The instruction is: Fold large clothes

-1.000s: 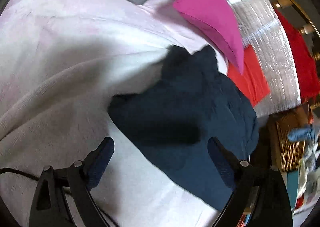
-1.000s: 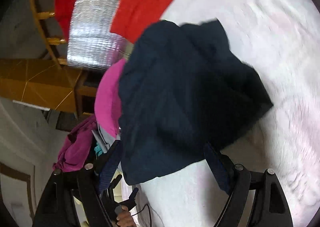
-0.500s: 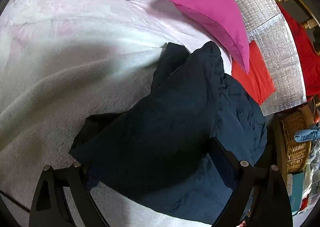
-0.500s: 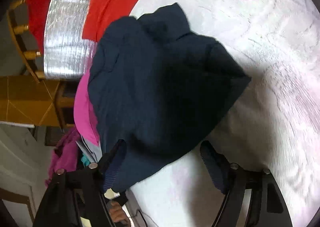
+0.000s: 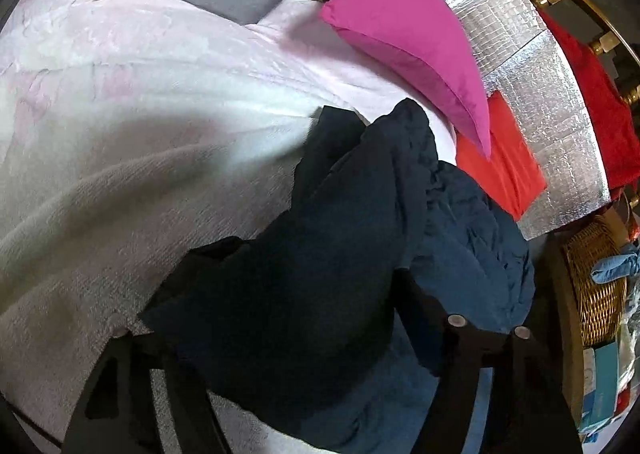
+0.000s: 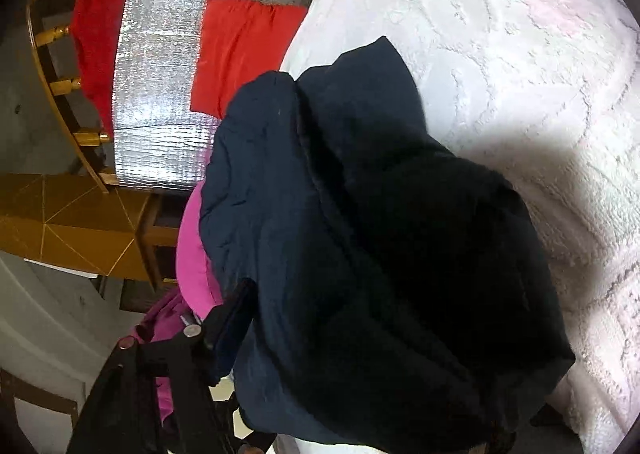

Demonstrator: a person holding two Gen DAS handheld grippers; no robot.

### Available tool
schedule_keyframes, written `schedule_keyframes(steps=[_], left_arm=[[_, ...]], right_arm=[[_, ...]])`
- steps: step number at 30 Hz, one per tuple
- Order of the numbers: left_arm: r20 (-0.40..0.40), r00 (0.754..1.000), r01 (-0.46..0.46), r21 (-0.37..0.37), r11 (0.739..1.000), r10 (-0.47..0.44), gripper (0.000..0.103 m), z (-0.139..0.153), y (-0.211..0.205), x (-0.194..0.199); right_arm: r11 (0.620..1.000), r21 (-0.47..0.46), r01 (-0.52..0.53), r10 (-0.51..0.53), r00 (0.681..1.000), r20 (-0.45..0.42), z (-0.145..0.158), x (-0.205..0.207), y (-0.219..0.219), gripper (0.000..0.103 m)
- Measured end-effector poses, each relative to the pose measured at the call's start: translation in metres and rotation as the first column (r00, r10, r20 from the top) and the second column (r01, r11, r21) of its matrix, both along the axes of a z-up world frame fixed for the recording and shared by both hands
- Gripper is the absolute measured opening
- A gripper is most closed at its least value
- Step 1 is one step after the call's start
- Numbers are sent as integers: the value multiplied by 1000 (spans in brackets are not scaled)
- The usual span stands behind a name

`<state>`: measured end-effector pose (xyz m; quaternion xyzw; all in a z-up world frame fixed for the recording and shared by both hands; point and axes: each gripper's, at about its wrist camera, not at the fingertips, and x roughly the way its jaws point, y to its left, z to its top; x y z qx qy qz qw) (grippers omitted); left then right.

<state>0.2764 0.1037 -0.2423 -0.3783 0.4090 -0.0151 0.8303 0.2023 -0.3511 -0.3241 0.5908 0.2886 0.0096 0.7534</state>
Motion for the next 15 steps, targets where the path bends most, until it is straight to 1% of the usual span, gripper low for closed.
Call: schedule_keyframes(steps=[1, 2, 4, 6, 12, 13, 15], left_arm=[[4, 1000, 5, 0, 1000, -5, 83, -1, -1, 1], [12, 1000, 24, 19, 1000, -25, 87, -1, -5, 3], [20, 998, 59, 67, 996, -60, 91, 1, -13, 5], [26, 997, 67, 86, 994, -70, 92, 1, -15, 6], [28, 997, 69, 76, 995, -71, 94, -1, -16, 9], [28, 997, 71, 78, 994, -73, 94, -1, -17, 10], [27, 997, 70, 72, 995, -72, 94, -1, -16, 11]], right_arm=[[1000, -3, 3, -3, 1000, 3, 1, 0, 1, 74], [1000, -3, 10, -10, 1000, 7, 1, 1, 2, 74], [1000, -2, 11, -10, 1000, 12, 2, 0, 1, 74], [1000, 4, 7, -7, 1000, 13, 3, 3, 2, 74], [1000, 22, -7, 6, 1000, 11, 1, 3, -1, 71], [1000, 19, -4, 4, 1000, 4, 1, 4, 0, 70], [1000, 16, 8, -8, 1000, -10, -2, 2, 0, 60]])
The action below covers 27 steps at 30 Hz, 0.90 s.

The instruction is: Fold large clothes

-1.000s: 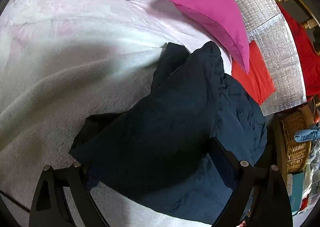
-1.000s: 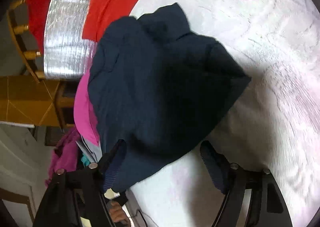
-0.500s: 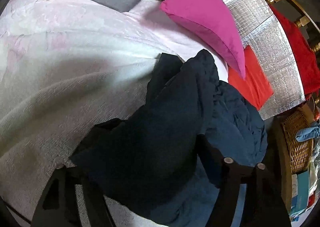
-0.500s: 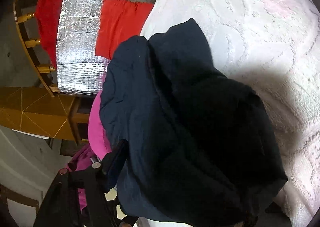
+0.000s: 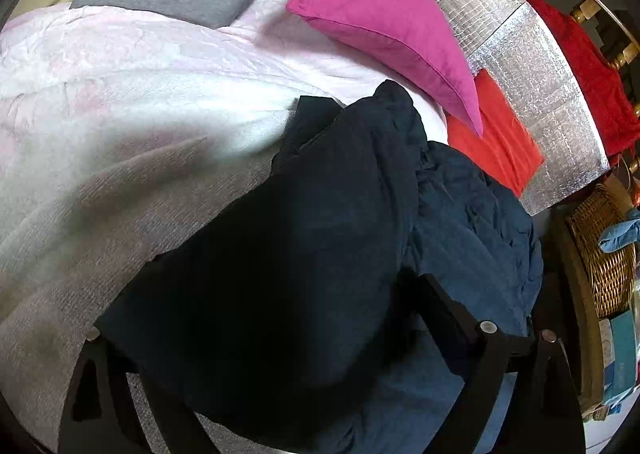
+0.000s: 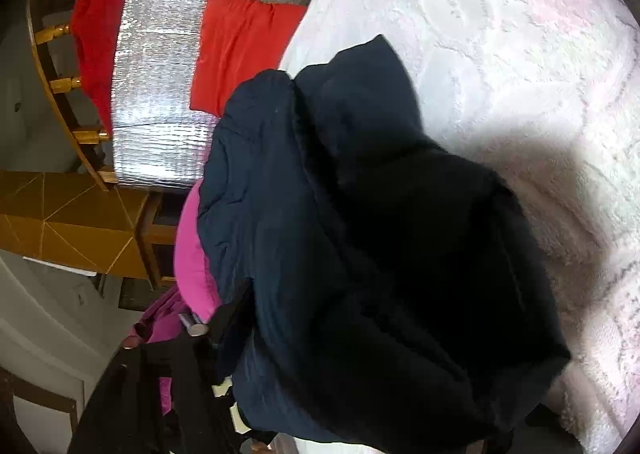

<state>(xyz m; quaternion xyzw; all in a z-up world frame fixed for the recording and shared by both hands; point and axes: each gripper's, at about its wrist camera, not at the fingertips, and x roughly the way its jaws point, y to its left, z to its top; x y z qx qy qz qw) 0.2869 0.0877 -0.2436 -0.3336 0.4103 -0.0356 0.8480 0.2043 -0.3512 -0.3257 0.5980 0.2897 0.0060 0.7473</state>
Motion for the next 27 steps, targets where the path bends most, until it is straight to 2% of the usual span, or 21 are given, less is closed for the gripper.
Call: schedule_keyframes(steps=[1, 3, 5, 8, 11, 16, 18, 27], left_arm=[[-1, 1000, -3, -7, 1000, 3, 94, 0, 1, 0], [-1, 1000, -21, -14, 1000, 21, 87, 0, 3, 0], [4, 999, -37, -31, 999, 37, 68, 1, 7, -1], [26, 999, -34, -43, 998, 35, 52, 7, 9, -3], [48, 999, -24, -29, 999, 25, 35, 15, 8, -5], [74, 997, -19, -46, 999, 22, 25, 29, 10, -11], [76, 997, -12, -38, 999, 15, 24, 34, 10, -14], [53, 999, 3, -8, 1000, -3, 23, 52, 17, -40]], right_arm=[[1000, 3, 6, -6, 1000, 1, -1, -1, 0, 57], [1000, -3, 13, -13, 1000, 1, 0, -1, 1, 55], [1000, -19, 21, -21, 1000, 1, 1, -3, 3, 52], [999, -44, 31, -32, 999, -2, 7, -3, 7, 49], [992, -125, 29, -29, 1000, 6, 23, -2, 13, 42], [979, -201, 36, -27, 999, 45, 48, -7, 21, 37], [968, -247, 34, -23, 999, 46, 57, -8, 24, 36], [957, -289, 2, 6, 1000, 27, 69, -31, 30, 36]])
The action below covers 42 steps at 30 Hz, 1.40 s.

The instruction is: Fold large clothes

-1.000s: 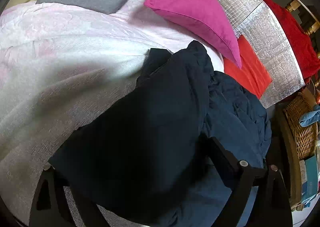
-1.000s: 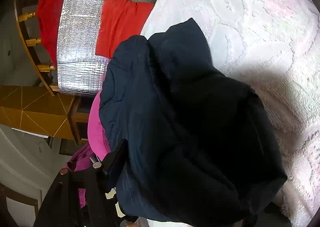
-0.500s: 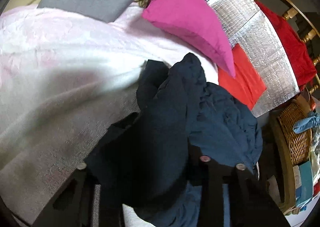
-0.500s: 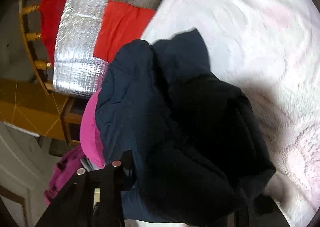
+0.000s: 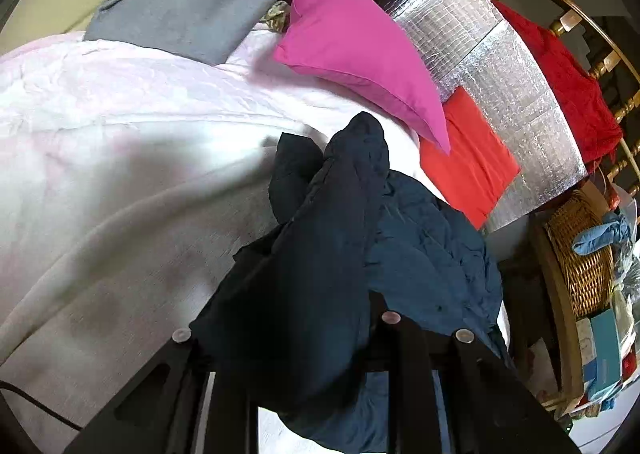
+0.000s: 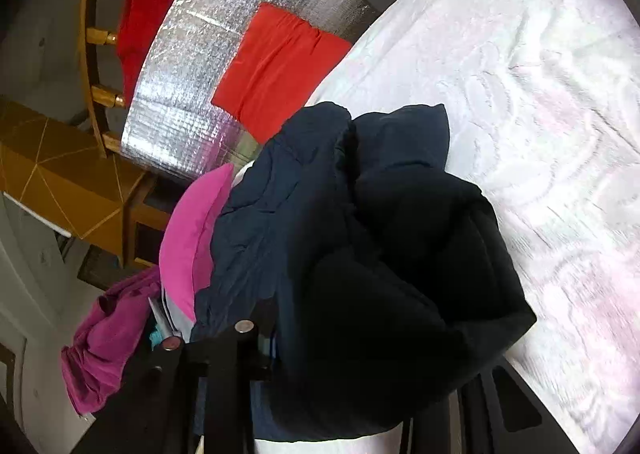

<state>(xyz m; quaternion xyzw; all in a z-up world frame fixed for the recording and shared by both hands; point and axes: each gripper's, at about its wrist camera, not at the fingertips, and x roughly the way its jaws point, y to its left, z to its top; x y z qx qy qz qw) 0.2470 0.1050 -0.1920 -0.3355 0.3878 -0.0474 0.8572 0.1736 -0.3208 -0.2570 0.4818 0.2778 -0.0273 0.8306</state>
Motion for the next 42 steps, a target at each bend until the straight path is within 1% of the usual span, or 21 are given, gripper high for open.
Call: schedule_keyframes(steps=[5, 13, 15, 16, 17, 18, 19, 20, 21, 23, 24, 25, 28, 30, 32, 33, 36, 38, 40, 41, 42], left_arm=[[-34, 999, 13, 14, 1000, -12, 23, -2, 0, -23], [-67, 997, 26, 37, 999, -23, 23, -9, 5, -61], [-72, 997, 26, 56, 998, -22, 24, -15, 6, -71], [-82, 996, 28, 69, 997, -22, 28, -18, 6, -72], [-104, 994, 36, 84, 996, -27, 37, -23, 6, -71], [-135, 991, 40, 89, 995, -28, 42, -27, 8, -69], [-160, 987, 38, 64, 997, -27, 49, -31, 14, -70], [-178, 984, 36, 27, 999, -30, 52, -32, 20, -72], [-195, 980, 36, -5, 999, -37, 54, -32, 25, -75], [-220, 974, 49, -38, 998, -56, 57, -27, 36, -87], [-210, 976, 54, -28, 998, -59, 57, -22, 39, -95], [-186, 981, 55, 7, 998, -53, 57, -13, 43, -103], [-60, 998, 18, 173, 985, -8, 60, 24, 43, -126], [56, 998, 4, 295, 956, -21, 67, 54, 27, -134], [101, 991, 45, 379, 924, -89, 75, 70, 2, -127], [103, 987, 74, 410, 909, -127, 76, 74, -13, -120], [31, 982, 154, 450, 880, -188, 76, 63, -48, -94], [-75, 976, 217, 469, 856, -206, 76, 38, -65, -70], [-194, 959, 279, 492, 824, -209, 78, 3, -76, -48], [-216, 953, 296, 495, 817, -214, 81, -11, -77, -41], [-190, 959, 280, 495, 822, -212, 82, -15, -75, -44]], right_arm=[[1000, -15, -13, 13, 1000, -14, 0, -22, 1, 35], [1000, 7, -8, 8, 999, -48, -16, -60, 6, 36], [1000, 19, -11, 12, 998, -61, -22, -63, 6, 36], [999, 28, -21, 23, 997, -73, -26, -63, 5, 36], [999, 36, -24, 27, 996, -82, -28, -64, 4, 41], [999, 50, -18, 23, 995, -99, -31, -66, 2, 47], [997, 79, -10, 21, 991, -131, -34, -71, -1, 53], [995, 99, -12, 26, 989, -143, -35, -75, -2, 65], [991, 130, -21, 40, 989, -145, -35, -81, -4, 72], [988, 146, -52, 73, 987, -141, -29, -100, -6, 73], [989, 132, -71, 91, 984, -151, -23, -108, -7, 73], [989, 108, -99, 115, 981, -154, -15, -119, -7, 73], [985, 20, -169, 171, 979, -107, 17, -142, -6, 73], [982, -33, -186, 184, 981, -59, 36, -143, -3, 73], [975, -98, -198, 198, 980, -14, 56, -127, 4, 73], [972, -121, -202, 203, 979, -6, 60, -116, 8, 69], [968, -148, -205, 204, 979, -24, 52, -70, 17, 65], [966, -149, -212, 205, 977, -65, 38, -46, 21, 56], [958, -163, -234, 208, 964, -165, 12, -22, 24, 54], [960, -149, -239, 207, 957, -201, 1, -16, 24, 44], [964, -141, -224, 190, 957, -219, -4, -14, 23, 37]])
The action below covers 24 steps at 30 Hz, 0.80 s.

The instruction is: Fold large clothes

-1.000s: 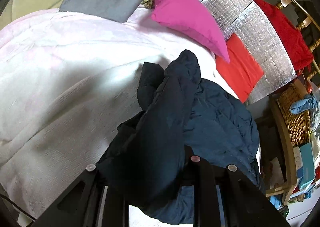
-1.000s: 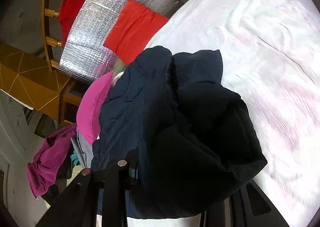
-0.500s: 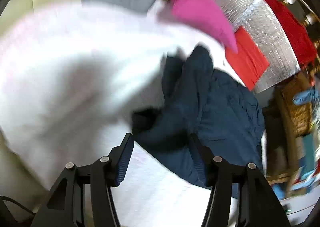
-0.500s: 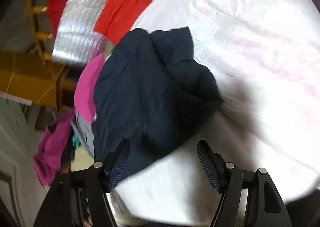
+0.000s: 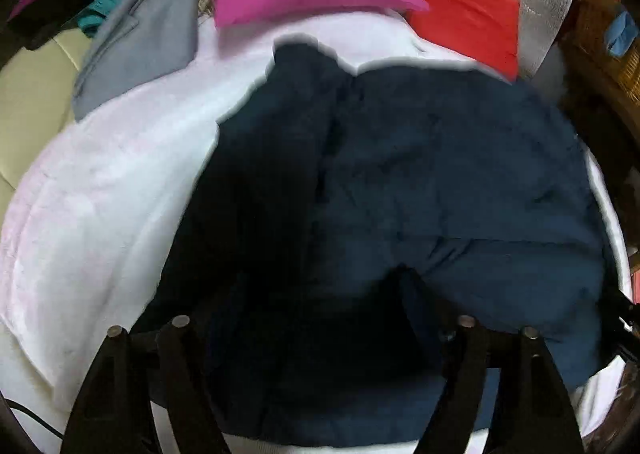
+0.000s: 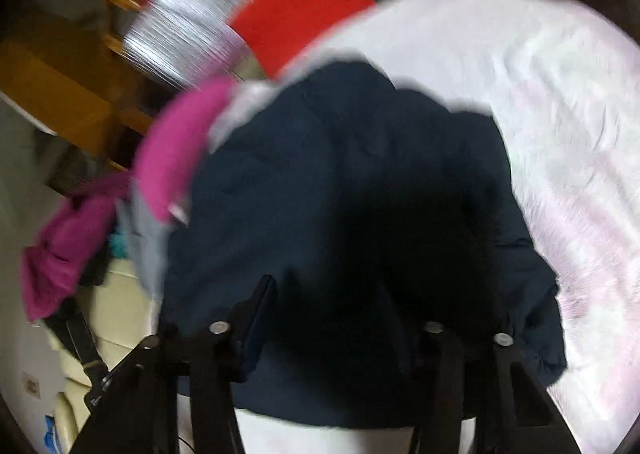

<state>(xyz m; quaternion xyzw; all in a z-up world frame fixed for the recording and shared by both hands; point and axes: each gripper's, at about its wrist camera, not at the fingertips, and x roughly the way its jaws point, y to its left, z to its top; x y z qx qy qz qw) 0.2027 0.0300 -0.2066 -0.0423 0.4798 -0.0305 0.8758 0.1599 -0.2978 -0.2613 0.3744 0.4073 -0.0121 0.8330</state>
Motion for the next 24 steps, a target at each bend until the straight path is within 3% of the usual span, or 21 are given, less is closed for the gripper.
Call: schedule_keyframes(steps=[2, 5, 8, 11, 15, 17, 19, 20, 22, 24], left_arm=[[15, 1000, -2, -11, 1000, 2, 82, 6, 4, 0], [46, 999, -14, -44, 999, 16, 82, 26, 12, 16], [71, 997, -34, -84, 996, 40, 82, 43, 15, 46], [25, 999, -45, -30, 999, 46, 82, 39, 9, 87], [-24, 998, -59, 14, 998, 60, 82, 20, -6, 142], [-49, 997, -59, 46, 997, 61, 82, 9, -14, 164], [-90, 994, -56, 75, 996, 63, 84, -5, -19, 184], [-91, 994, -60, 91, 994, 68, 85, -9, -21, 194], [-79, 995, -56, 124, 991, 66, 85, -10, -25, 198], [-74, 996, -43, 111, 993, 51, 85, -6, -23, 196]], right_arm=[[1000, -11, -5, 5, 1000, 2, 10, 2, 1, 39], [999, -33, -24, 27, 997, 73, 31, 12, 6, 39], [992, -64, -111, 118, 986, 116, 49, 50, 24, 39], [978, -85, -190, 200, 970, 139, 59, 100, 51, 39], [956, -122, -268, 281, 954, 104, 51, 174, 80, 39], [957, -146, -252, 256, 967, 3, 24, 213, 79, 39], [975, -46, -217, 216, 976, -35, -8, 237, 63, 29], [980, -18, -199, 199, 980, -28, -10, 238, 58, 20], [982, 64, -180, 180, 984, 2, -10, 234, 44, 18], [984, 79, -157, 154, 987, 43, -2, 221, 35, 21]])
